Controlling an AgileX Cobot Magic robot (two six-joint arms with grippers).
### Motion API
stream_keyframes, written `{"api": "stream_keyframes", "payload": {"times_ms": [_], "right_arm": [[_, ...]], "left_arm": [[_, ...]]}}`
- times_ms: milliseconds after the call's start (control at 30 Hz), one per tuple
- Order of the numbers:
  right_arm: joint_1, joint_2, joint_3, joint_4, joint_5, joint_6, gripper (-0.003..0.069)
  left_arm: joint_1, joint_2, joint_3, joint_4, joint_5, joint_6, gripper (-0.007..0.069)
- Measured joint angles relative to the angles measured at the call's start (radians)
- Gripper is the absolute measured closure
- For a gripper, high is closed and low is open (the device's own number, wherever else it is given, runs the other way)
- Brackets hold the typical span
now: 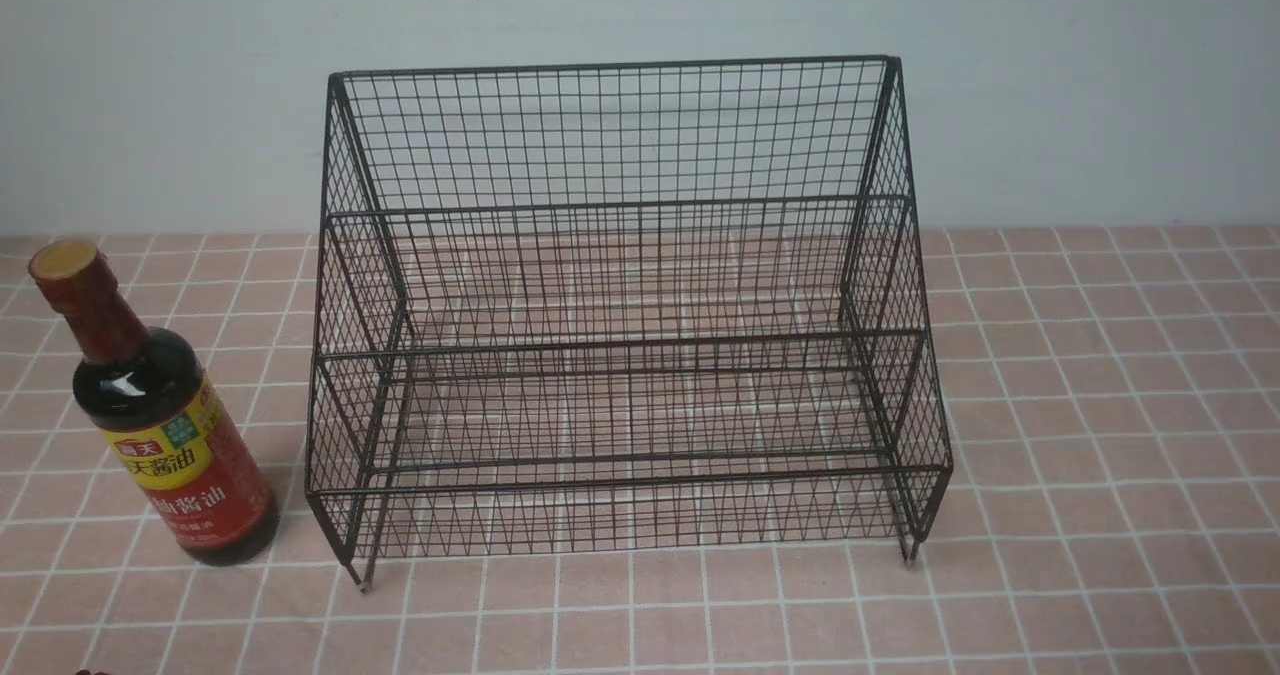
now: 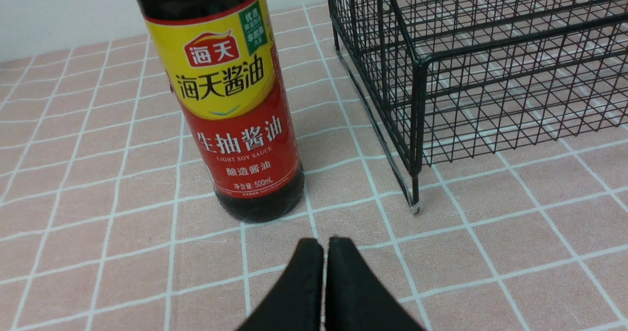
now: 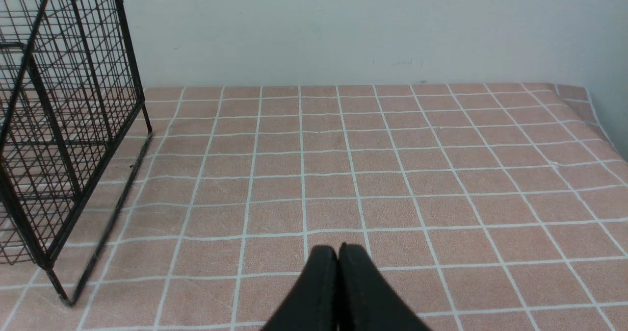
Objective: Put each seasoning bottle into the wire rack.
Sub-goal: Use the left arm to grab the condiment bottle closest to it
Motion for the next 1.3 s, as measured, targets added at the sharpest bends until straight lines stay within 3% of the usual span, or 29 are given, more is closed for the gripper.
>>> {"api": "stream_keyframes", "payload": {"times_ms": [1033, 1133, 1300], "right_arm": [[0.000, 0.000, 0.000, 0.000, 0.000, 0.000, 0.0673], [0.000, 0.000, 0.000, 0.000, 0.000, 0.000, 0.0673], [0.000, 0.000, 0.000, 0.000, 0.000, 0.000, 0.0673]], "left_arm": [[0.000, 0.000, 0.001, 0.030, -0.003, 0.000, 0.0631], [0.000, 0.000, 0.007, -0.017, -0.098, -0.024, 0.0631], [0.000, 0.000, 0.007, -0.199, -0.420, -0.129, 0.0631]]}}
